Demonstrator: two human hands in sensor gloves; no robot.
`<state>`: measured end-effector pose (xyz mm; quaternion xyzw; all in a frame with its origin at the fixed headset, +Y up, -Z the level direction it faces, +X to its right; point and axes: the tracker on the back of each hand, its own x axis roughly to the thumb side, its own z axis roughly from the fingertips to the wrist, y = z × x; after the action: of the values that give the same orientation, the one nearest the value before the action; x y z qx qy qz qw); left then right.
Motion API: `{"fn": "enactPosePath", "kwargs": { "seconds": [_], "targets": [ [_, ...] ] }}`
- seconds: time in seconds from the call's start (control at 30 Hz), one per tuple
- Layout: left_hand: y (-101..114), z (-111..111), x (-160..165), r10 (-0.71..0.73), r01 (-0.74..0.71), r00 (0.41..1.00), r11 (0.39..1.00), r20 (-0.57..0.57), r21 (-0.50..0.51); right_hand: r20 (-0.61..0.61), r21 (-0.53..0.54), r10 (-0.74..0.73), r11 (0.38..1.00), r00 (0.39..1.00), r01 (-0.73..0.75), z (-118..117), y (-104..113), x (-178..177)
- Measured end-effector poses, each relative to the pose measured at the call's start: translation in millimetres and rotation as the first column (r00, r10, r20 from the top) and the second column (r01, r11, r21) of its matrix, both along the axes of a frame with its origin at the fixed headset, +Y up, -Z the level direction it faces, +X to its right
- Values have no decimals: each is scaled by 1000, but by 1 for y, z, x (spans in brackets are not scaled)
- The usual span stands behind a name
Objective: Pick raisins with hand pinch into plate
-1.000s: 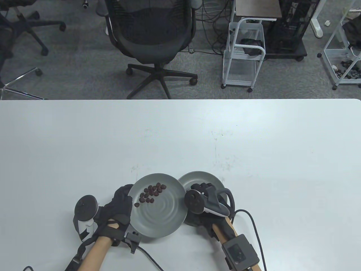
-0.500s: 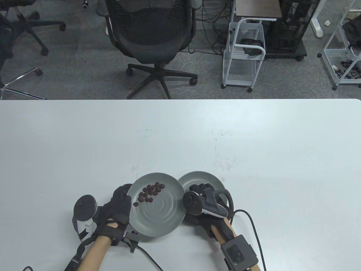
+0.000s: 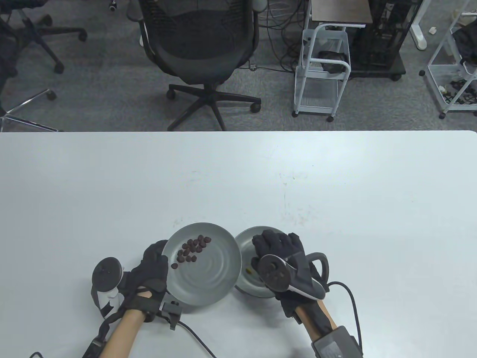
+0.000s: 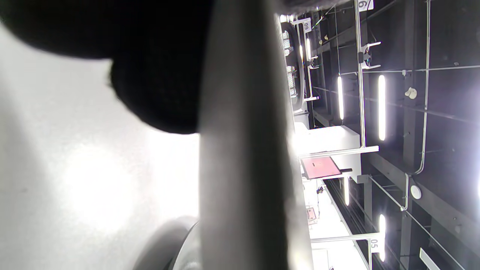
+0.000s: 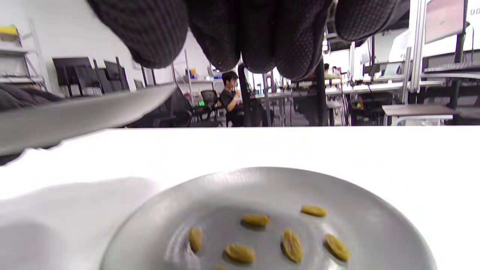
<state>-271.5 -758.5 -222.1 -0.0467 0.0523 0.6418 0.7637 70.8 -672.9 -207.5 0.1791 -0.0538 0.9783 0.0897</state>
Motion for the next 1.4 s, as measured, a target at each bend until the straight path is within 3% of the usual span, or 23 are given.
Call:
{"fn": "enactPosePath", "kwargs": {
  "seconds": [0.2,0.33,0.4,0.6,0.8,1.07,1.4],
  "targets": [
    [13,-18,-8,-14,13,999,1000,-53,-21,-49,33,-56,998,997,57,31,-6,6],
    [18,-50,-17,-73,67,992,996,-99,-61,-56,74,-93,993,994,97,38,-11,9],
    [13,-74,-20,-57,46,995,991,-81,-127,-53,65,-90,993,995,93,40,-13,12],
    [-2,-130,-17,-73,56,994,980,-83,-192,-24,49,-102,993,994,103,41,-18,21],
    [-6,-171,-13,-145,127,988,957,-52,-262,-12,27,-109,994,994,109,37,-21,23],
    [-7,-202,-13,-271,254,962,915,-13,-313,-33,17,-92,996,995,93,39,-22,19],
    [-12,-216,-4,-304,291,953,896,16,-336,-52,-21,-95,995,994,94,37,-29,13]
  ]
}}
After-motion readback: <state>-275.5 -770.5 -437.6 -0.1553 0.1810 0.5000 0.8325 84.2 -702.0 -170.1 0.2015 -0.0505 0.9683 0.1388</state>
